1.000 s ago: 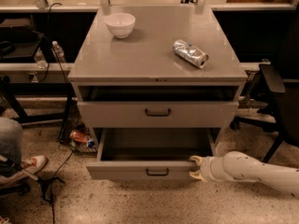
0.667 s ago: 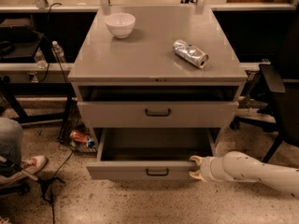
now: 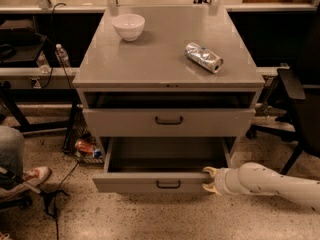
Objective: Open middle drawer
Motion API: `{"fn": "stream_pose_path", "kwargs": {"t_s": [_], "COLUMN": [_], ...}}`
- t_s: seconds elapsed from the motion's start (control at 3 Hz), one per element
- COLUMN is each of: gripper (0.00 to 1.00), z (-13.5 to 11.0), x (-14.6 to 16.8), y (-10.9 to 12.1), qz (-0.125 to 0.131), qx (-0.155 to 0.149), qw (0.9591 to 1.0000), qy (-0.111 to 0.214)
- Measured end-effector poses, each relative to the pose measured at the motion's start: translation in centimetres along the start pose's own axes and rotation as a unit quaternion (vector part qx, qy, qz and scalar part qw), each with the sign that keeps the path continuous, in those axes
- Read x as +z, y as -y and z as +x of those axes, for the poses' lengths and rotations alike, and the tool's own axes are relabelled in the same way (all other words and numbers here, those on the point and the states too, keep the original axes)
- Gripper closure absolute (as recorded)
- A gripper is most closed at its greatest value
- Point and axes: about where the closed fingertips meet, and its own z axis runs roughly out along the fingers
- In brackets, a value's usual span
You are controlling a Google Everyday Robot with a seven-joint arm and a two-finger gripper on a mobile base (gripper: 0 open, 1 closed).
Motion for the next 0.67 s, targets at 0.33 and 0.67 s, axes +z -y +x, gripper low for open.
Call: {"fn": "stream_pose_path", "kwargs": {"t_s": [0.33, 0.67], "gripper": [1.00, 0.84], "z": [0.00, 0.00], "x": [0.00, 0.01], "y": [-0.01, -0.01], "qz": [0.000, 0.000], "qx": [0.000, 0.000], "qw": [1.0000, 1.0000], "qy": [0.000, 0.000]}}
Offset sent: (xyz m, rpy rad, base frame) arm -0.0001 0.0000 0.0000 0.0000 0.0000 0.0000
